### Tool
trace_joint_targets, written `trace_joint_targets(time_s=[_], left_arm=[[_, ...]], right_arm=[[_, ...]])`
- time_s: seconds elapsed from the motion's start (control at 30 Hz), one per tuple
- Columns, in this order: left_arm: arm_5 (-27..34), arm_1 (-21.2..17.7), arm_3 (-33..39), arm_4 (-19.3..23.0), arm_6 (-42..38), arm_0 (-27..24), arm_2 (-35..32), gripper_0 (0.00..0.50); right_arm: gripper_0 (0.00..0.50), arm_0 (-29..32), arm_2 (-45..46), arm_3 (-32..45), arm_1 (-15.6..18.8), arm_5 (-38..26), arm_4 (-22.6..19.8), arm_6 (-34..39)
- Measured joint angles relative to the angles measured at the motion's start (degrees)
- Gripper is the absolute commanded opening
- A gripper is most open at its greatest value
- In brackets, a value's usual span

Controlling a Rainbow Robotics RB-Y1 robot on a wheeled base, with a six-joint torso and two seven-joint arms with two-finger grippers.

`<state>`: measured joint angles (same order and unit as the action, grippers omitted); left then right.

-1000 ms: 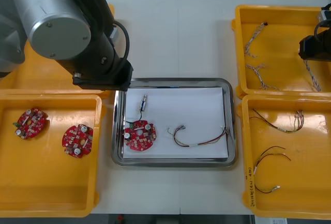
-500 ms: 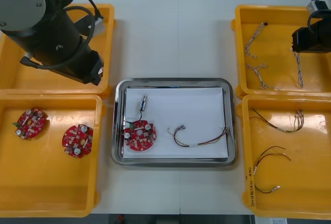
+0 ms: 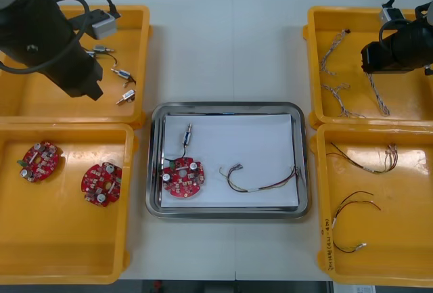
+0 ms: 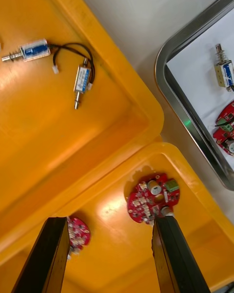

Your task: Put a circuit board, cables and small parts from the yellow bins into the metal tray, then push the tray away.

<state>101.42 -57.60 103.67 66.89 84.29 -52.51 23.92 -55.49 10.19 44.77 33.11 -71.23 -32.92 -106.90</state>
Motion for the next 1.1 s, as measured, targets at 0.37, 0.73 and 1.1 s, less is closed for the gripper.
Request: trace_joint_targets(time_s=[0.37, 0.73, 1.1], left_arm=[[-5.8, 0.0, -3.2, 0.4, 5.9, 5.7, -8.5, 0.500], [-16.1, 0.0, -3.8, 0.8, 29.9, 11.7, -11.1, 0.500], [-26.9, 0.0, -7.4, 7.4, 32.8, 16.9, -13.1, 0.500]], right_arm=[[0.289, -0.1, 0.0, 0.0, -0.2, 0.2, 1.3, 0.0], [0.500, -0.4, 0.0, 0.0, -0.2, 0.3, 1.5, 0.0], [0.500, -2.0, 1.4, 2.8, -0.2, -8.4, 3.9, 0.0]])
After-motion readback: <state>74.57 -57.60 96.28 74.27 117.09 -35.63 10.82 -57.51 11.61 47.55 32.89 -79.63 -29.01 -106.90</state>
